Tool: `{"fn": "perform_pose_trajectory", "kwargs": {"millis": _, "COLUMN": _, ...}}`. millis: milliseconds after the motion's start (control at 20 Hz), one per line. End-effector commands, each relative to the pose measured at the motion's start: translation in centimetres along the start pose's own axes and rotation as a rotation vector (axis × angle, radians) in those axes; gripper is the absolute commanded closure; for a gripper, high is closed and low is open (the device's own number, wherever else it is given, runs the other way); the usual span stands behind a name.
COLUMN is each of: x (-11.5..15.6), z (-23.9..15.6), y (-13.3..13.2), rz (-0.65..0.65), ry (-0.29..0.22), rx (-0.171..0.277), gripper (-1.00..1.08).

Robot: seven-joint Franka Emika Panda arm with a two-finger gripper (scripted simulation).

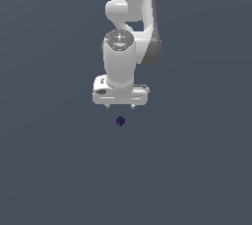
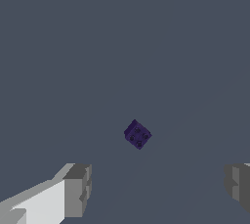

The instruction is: Pick up the object and move it to a goal position.

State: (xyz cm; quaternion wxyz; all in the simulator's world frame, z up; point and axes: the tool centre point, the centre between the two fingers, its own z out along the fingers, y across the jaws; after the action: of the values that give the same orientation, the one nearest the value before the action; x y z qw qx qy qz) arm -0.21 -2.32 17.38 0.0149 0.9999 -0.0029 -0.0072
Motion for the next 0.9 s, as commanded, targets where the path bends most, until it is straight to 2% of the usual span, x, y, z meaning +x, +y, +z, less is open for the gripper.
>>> {"fn": "perform_pose_trajectory", "kwargs": {"millis": 0, "x": 0.0, "z": 0.0, "y": 0.0, "rz": 0.0, "ry": 0.0, "rx": 0.0, "gripper": -0.92}}
{"fn": "perform_pose_trajectory", "kwargs": {"millis": 450, "x": 0.3, "z": -0.8, "y": 1.4, "rz": 0.021, "ry": 0.019, "rx": -0.029, "gripper": -0.92}}
{"fn": "perform_pose_trajectory", "kwargs": {"millis": 850, "x": 0.3, "z": -0.9, "y": 1.5, "rz": 0.02, "ry": 0.019, "rx": -0.029, "gripper": -0.92}}
